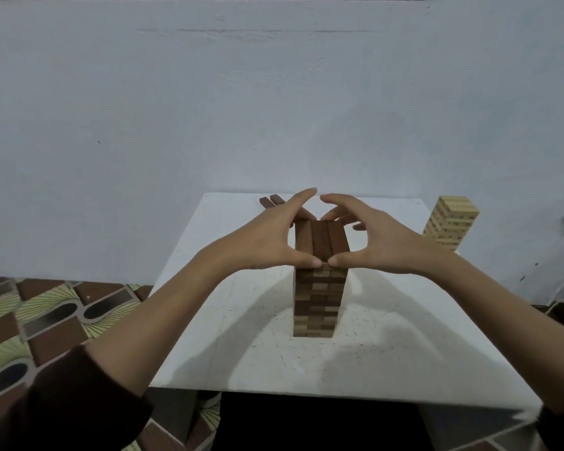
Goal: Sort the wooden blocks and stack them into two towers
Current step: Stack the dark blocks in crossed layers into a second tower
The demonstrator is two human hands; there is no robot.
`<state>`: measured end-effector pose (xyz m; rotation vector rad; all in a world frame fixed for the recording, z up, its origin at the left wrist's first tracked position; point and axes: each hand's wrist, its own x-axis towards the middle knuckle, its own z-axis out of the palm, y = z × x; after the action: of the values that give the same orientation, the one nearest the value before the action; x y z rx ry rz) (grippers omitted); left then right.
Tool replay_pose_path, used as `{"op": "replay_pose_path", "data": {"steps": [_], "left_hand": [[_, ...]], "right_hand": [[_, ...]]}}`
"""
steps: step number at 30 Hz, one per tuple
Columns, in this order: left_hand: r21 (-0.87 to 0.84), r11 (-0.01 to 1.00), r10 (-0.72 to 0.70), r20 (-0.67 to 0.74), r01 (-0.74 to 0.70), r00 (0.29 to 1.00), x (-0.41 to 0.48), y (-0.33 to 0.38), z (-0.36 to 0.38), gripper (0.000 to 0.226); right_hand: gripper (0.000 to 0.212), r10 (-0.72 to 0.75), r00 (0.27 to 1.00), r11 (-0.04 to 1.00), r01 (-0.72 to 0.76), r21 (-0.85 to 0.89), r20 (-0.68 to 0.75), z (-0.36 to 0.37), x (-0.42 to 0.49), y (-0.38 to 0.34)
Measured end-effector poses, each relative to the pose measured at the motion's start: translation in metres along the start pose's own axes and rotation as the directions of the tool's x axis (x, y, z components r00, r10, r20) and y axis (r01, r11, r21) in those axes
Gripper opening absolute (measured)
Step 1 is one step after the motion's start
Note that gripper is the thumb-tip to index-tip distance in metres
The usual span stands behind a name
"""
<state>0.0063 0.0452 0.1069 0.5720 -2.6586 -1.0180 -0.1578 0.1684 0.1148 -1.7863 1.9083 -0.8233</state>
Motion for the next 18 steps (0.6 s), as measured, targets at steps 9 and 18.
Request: {"op": "replay_pose_path", "data": {"steps": [9, 18], "left_hand": [[-0.076, 0.997, -0.027, -0.044, 0.024, 0.999, -0.009, -0.007, 0.004, 0.109], [-0.115, 0.993, -0.022, -0.058, 0.015, 0.998, -0.009, -0.008, 0.008, 0.106]], "right_hand": [[0.096, 0.034, 0.999, 0.999, -0.034, -0.005, 0.006, -0.002, -0.005, 0.013], [0.094, 0.023, 1.000, 1.000, -0.023, -0.014, -0.002, 0.001, -0.003, 0.013]]}}
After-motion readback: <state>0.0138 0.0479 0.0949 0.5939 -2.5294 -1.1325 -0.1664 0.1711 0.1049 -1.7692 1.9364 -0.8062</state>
